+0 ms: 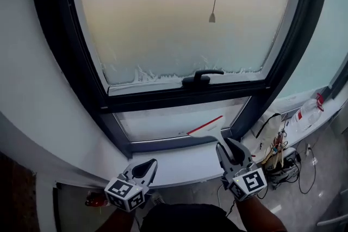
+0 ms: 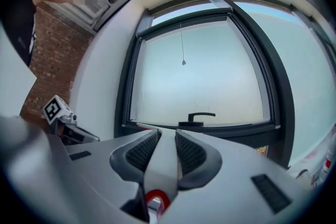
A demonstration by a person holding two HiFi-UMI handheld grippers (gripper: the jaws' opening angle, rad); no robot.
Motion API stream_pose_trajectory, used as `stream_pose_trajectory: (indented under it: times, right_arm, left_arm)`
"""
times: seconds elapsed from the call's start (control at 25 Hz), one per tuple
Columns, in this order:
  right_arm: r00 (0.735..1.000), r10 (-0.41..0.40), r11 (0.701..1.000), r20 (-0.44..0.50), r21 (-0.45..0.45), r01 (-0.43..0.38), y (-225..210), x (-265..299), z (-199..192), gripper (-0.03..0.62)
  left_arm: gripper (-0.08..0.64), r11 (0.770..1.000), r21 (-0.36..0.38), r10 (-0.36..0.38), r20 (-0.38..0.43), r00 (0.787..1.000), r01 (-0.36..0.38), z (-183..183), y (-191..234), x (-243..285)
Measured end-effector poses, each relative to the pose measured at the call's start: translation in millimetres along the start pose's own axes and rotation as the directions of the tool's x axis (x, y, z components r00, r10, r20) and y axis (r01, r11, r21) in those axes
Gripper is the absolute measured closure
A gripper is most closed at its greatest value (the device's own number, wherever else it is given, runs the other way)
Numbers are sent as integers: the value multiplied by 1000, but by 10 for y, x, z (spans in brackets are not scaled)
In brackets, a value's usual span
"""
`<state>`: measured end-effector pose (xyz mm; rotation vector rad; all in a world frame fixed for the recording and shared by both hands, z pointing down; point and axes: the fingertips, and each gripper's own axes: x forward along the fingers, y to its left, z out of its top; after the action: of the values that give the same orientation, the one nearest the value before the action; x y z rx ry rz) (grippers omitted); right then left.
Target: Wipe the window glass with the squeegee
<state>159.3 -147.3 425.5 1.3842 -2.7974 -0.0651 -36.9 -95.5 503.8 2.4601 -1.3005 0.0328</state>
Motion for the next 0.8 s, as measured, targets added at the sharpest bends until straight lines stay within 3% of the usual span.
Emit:
stream_pose_trajectory:
  times: [0.2, 0.4, 0.6, 0.8]
  right_arm:
    - [992, 119, 992, -31, 55, -117, -23, -993, -343, 497]
    - [976, 191, 971, -107, 164, -172, -89, -1688, -861, 497]
    - [959, 224, 928, -175, 340, -155, -154, -2082, -1050, 497]
    - [961, 225, 932, -162, 324, -163, -78, -2363, -906, 497]
  left_arm:
    - [560, 995, -81, 59, 85, 995, -52, -182, -712, 17]
    - [560, 992, -93, 85, 38, 996, -81, -669, -1500, -91]
    - [560, 971, -154, 177, -34, 984, -180, -1009, -1739, -424]
    - [560, 965, -145, 213, -42, 976, -217, -1036, -1816, -646]
